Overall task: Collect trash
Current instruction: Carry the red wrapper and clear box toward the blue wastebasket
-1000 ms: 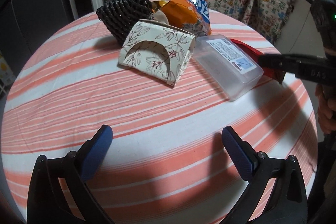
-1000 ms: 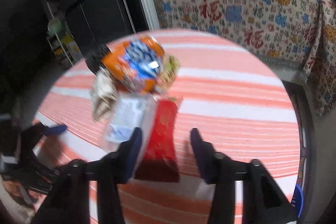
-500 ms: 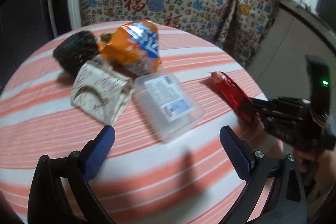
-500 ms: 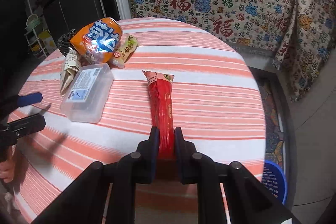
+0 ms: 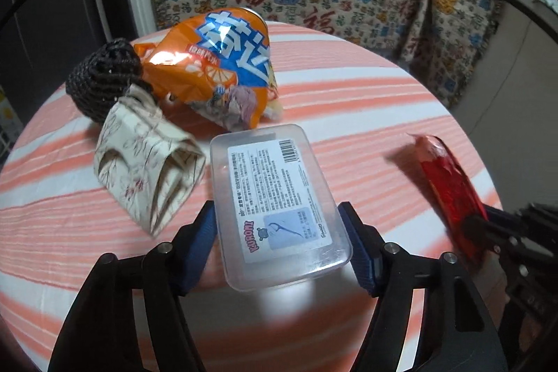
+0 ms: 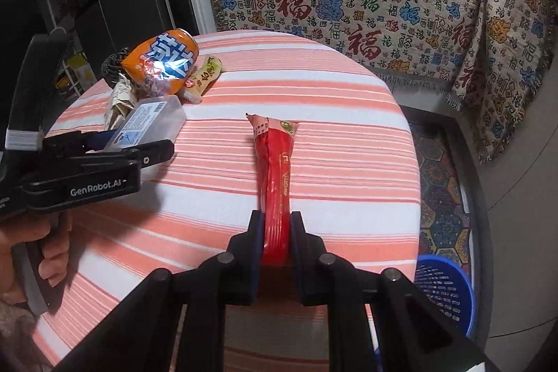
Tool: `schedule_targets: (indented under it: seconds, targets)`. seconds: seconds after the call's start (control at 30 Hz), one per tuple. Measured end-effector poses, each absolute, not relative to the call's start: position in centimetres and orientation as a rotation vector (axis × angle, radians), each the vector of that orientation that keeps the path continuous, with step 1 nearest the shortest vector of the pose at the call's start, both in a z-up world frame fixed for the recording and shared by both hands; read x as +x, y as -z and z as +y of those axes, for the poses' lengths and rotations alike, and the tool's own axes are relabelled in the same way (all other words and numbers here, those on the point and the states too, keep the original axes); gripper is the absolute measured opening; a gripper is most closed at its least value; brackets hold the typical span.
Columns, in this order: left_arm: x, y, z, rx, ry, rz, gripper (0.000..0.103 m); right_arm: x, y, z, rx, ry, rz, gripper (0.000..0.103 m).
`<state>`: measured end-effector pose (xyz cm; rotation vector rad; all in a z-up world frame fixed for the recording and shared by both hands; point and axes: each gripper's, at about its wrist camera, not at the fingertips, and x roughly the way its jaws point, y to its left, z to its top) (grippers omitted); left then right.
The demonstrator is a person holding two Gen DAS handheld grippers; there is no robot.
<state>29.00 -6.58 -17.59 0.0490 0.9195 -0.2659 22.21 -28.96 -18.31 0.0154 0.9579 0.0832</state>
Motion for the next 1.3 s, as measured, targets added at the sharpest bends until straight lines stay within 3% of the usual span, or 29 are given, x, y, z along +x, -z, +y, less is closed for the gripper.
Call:
schedule_targets:
  seconds: [0.27,0.3,0.33,0.4,0.77,0.8,0.83,0.87,0.9,1.3]
  targets:
    - [22.7,17.5,-1.9,0.116,0.34,0.923,0.072,21.2,18.4,-26.8,0.096,-0.254,0.974,0.019]
    - [22.8,17.7,-1.3,0.096,0.335,0.935,0.076,21.2,18.5,-26.6,0.089,-0.247,0.968,0.03]
    - [22.9,17.7,-1.0,0.08,0.334,0.941,0.08,21.2,18.6,-26.4,0.087,-0.246,0.966,0.048]
    - [23.3,17.6,-0.8,0.062,0.326,0.933,0.086,21.3,18.6,-26.3,0.082,-0.233,0.954,0.057]
    - [24.6,17.7,-1.4,0.109,0.281,0.934,0.086,23.5,18.3,-24.7,0.056,-0.22,0.977,0.057]
    - [24.7,17.5,-1.5,0.107,0.285,0.93,0.082,23.8,18.4,-24.5,0.055,-0.219,0.985,0.055]
    - [24.8,17.4,-1.5,0.096,0.295,0.927,0.077,23.9,18.6,-24.4,0.051,-0.215,0.995,0.041]
    - [24.8,17.4,-1.5,0.085,0.304,0.93,0.065,24.2,18.9,-24.3,0.045,-0.203,1.014,0.026]
    - [24.8,17.4,-1.5,0.081,0.304,0.928,0.064,24.4,19.1,-24.3,0.044,-0.193,1.027,0.015]
    - [23.9,15.3,-2.1,0.03,0.348,0.863,0.063,22.0,16.8,-27.0,0.116,-0.145,0.951,0.013]
